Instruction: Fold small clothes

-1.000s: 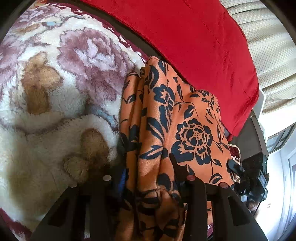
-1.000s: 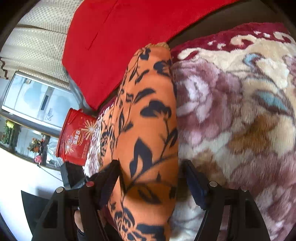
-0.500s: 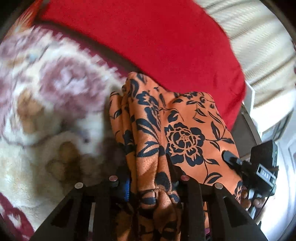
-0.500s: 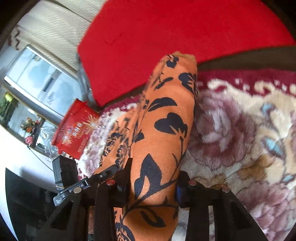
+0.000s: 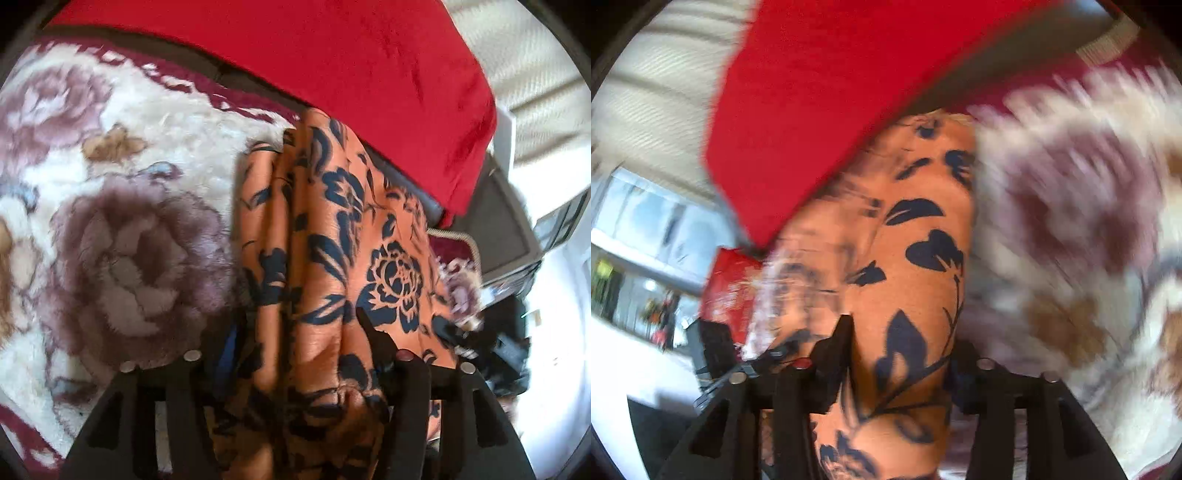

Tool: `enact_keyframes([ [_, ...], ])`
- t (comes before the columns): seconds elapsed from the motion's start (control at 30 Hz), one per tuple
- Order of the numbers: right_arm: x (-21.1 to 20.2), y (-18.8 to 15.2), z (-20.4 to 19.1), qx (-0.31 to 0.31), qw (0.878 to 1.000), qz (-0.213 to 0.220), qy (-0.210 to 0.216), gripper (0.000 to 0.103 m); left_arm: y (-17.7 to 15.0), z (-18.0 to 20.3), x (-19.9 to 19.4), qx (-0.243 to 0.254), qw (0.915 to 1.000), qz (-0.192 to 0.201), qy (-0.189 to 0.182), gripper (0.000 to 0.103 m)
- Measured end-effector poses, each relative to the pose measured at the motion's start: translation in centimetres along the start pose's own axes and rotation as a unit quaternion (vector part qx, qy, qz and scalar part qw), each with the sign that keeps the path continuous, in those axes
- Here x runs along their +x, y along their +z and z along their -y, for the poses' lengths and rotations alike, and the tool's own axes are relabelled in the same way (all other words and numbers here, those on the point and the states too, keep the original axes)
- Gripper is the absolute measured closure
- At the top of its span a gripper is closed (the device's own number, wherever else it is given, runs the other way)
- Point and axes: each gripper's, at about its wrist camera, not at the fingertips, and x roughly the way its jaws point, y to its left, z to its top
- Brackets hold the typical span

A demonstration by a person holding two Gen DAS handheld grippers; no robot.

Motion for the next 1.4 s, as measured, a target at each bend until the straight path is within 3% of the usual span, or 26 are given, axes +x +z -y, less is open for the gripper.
enact_keyframes([
  [0.1, -0.5, -0.1, 1.4, 0.016, 0.999, 0.016, 0.044, 0.033, 1.5, 0.0, -1.8, 0.016, 0.9995, 0.022, 0.015, 0.035],
  [0.2, -1.2, 0.9, 1.0, 0.005, 0.998, 0.035, 0.05, 0.03, 2.4, -0.1, -2.3, 0.018, 0.999, 0.041, 0.004, 0.031],
  [0.3, -0.4, 2.0, 1.5, 0.015, 0.998, 0.034, 0.048, 0.029, 2.4, 0.0, 0.5, 0.016, 0.9998, -0.009, 0.0, 0.033],
  [0.33, 0.5, 2.1, 1.6, 0.017, 0.999, 0.019, 0.048, 0.029, 2.1, 0.0, 1.3, 0.019, 0.9995, -0.023, -0.014, 0.059],
  [0.37, 1.4, 2.1, 1.2, 0.006, 0.999, 0.006, 0.04, 0.031, 2.0, 0.3, 1.2, 0.023, 0.9993, -0.023, -0.02, 0.067],
  [0.43, 1.5, 2.0, -0.4, -0.037, 0.999, 0.002, 0.016, 0.044, 2.2, 1.8, 0.0, 0.055, 0.9985, 0.003, -0.01, 0.074],
  [0.47, 1.0, 2.1, -1.3, -0.056, 0.998, 0.003, 0.005, 0.057, 2.4, 2.5, -0.7, 0.064, 0.9978, 0.013, -0.012, 0.076],
  [0.5, 0.3, 2.3, -2.7, -0.077, 0.997, 0.008, -0.008, 0.061, 2.7, 3.1, -1.4, 0.068, 0.9973, 0.022, -0.018, 0.076],
  [0.63, -3.7, 3.6, -6.7, -0.133, 0.99, 0.05, -0.008, 0.063, 4.4, 6.7, -3.6, 0.105, 0.9921, 0.059, -0.034, 0.076],
  [0.8, -6.1, 6.5, -5.0, -0.121, 0.99, 0.068, 0.003, 0.062, 4.9, 7.9, -0.4, 0.117, 0.9921, 0.042, -0.02, 0.071],
  [0.83, -5.6, 6.8, -3.9, -0.12, 0.991, 0.065, 0.0, 0.06, 5.0, 7.9, 1.5, 0.12, 0.9922, 0.032, 0.009, 0.066],
  [0.9, -4.0, 7.3, -0.9, -0.09, 0.994, 0.059, -0.025, 0.044, 4.8, 6.8, 3.9, 0.113, 0.9913, 0.019, 0.065, 0.063],
  [0.93, -3.1, 7.3, 1.3, -0.058, 0.995, 0.062, -0.056, 0.042, 4.6, 6.0, 4.3, 0.102, 0.9922, 0.017, 0.068, 0.046],
  [0.97, -2.8, 6.7, 2.6, -0.045, 0.993, 0.063, -0.086, 0.041, 4.3, 5.4, 3.7, 0.091, 0.9934, 0.027, 0.064, 0.04],
  [1.03, -3.8, 5.3, 3.5, -0.03, 0.994, 0.091, -0.055, 0.036, 3.8, 5.1, 1.9, 0.09, 0.9928, 0.045, 0.064, 0.038],
  [1.17, -7.1, 2.8, 0.7, -0.073, 0.985, 0.141, -0.072, 0.036, 1.1, 5.9, -1.8, 0.117, 0.9882, 0.074, 0.066, 0.038],
  [1.23, -8.7, 0.9, -1.9, -0.103, 0.982, 0.153, -0.049, 0.035, 0.5, 6.1, -2.4, 0.133, 0.9848, 0.087, 0.071, 0.037],
  [1.3, -9.3, -0.3, -4.1, -0.134, 0.978, 0.157, -0.024, 0.029, 0.3, 5.8, -1.6, 0.154, 0.9799, 0.076, 0.101, 0.037],
  [1.37, -8.7, -2.1, -5.0, -0.146, 0.977, 0.153, -0.005, 0.026, 0.8, 4.2, -0.6, 0.126, 0.9861, 0.041, 0.1, 0.036],
  [1.4, -7.8, -2.8, -5.0, -0.137, 0.98, 0.142, -0.005, 0.026, 1.0, 3.8, -1.3, 0.108, 0.9893, 0.041, 0.089, 0.036],
])
